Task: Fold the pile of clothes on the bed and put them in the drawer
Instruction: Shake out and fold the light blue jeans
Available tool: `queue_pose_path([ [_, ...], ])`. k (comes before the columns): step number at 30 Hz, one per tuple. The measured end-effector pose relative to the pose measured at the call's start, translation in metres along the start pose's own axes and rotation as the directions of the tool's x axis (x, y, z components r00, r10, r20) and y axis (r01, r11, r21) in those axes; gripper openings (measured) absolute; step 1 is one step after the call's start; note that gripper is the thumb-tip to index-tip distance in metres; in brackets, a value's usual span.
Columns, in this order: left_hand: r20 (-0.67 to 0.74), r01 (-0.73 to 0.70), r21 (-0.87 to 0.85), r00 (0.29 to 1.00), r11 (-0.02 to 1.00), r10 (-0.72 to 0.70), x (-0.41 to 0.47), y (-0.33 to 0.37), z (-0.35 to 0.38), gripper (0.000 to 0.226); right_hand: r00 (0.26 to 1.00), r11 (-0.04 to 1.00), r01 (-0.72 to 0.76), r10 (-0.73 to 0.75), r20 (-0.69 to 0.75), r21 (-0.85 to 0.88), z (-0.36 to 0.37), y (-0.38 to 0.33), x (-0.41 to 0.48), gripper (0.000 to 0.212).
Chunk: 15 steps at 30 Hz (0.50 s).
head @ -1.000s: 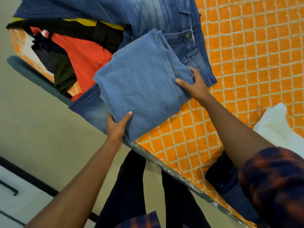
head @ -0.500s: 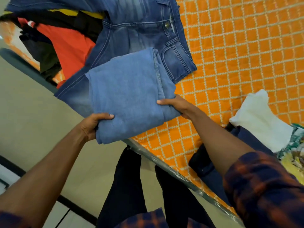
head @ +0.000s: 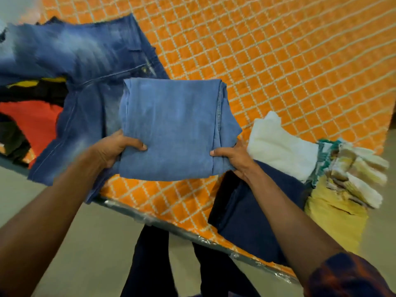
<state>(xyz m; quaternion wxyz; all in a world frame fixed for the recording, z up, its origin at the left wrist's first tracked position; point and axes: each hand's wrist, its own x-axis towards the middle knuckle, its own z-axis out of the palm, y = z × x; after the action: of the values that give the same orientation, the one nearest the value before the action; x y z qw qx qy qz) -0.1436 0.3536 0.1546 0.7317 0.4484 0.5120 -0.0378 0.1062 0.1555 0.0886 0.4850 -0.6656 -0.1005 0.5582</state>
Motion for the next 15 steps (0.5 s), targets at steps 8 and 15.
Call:
queue_pose_path([
  [8, 0.076, -0.281, 0.100, 0.959, 0.954, 0.275, 0.135, 0.127, 0.161, 0.068, 0.880, 0.966, 0.257, -0.243, -0.408, -0.022, -0.164, -0.073, 0.025, 0.058],
  [15, 0.021, -0.301, 0.358, 0.949, 0.884, 0.315, 0.265, 0.132, 0.297, 0.066, 0.747, 0.983, 0.178, -0.105, -0.657, 0.045, -0.292, -0.028, 0.090, 0.064],
])
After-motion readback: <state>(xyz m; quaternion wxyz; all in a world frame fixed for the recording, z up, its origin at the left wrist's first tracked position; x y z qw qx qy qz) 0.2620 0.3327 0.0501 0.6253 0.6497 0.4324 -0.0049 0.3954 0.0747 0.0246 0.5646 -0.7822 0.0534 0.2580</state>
